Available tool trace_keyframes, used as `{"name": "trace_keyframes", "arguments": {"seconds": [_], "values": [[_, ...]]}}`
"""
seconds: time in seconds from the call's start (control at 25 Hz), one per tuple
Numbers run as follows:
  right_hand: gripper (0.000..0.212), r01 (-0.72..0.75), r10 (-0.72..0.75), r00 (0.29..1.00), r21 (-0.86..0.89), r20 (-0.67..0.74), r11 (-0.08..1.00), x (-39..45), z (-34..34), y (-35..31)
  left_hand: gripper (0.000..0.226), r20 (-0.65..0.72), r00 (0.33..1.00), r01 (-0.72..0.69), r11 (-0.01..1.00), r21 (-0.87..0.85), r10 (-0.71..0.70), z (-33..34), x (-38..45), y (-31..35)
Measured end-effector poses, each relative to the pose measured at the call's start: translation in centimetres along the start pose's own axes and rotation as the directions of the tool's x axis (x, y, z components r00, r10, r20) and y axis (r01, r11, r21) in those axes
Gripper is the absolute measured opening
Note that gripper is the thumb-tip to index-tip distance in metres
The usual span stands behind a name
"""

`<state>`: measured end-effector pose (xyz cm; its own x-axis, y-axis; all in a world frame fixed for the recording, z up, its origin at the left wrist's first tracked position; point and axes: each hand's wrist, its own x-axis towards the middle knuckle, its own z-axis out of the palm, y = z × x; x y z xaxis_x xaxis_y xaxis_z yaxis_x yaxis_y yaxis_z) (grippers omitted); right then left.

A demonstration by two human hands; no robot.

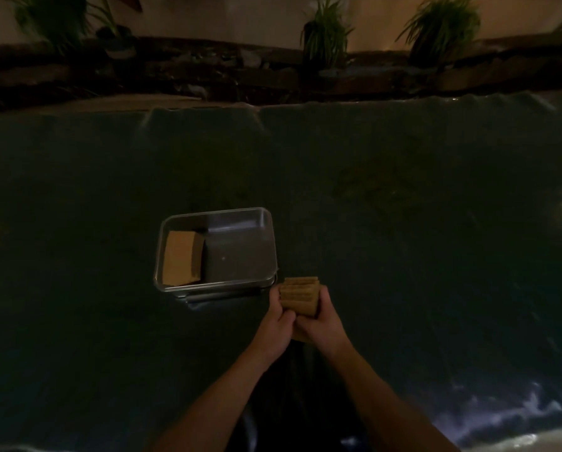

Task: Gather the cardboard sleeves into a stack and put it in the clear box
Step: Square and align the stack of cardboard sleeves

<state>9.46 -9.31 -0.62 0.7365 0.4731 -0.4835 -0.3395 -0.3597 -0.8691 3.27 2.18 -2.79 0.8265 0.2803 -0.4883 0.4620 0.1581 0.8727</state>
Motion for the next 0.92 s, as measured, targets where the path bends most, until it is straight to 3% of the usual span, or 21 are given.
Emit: {"name": "trace_keyframes", "arguments": {"seconds": [0.2, 0.4, 0.64, 0.92], "values": [[0.056, 0.063, -0.063, 0.993, 0.01, 0.104, 0.998, -3.9, 3.0, 1.1, 0.052, -0.069, 0.997, -0.049, 0.994, -0.1, 0.042, -1.2, -5.0, -1.4], [0.046, 0.147, -0.142, 0.982, -0.034, 0.126, 0.989, -7.5, 8.5, 3.0, 0.069, -0.295, 0.951, -0.154, 0.968, -0.196, 0.091, -2.4, -10.5, -4.0], [0.05, 0.222, -0.218, 0.97, -0.023, 0.104, 0.975, -7.3, 11.9, 4.6, 0.042, -0.524, 0.851, -0.191, 0.952, -0.238, 0.04, -4.2, -10.7, -3.9], [0.05, 0.216, -0.216, 0.976, -0.046, 0.009, 0.975, -6.2, 16.2, 8.0, 0.03, -0.564, 0.825, -0.158, 0.972, -0.173, 0.034, -7.3, -10.1, -7.3]]}}
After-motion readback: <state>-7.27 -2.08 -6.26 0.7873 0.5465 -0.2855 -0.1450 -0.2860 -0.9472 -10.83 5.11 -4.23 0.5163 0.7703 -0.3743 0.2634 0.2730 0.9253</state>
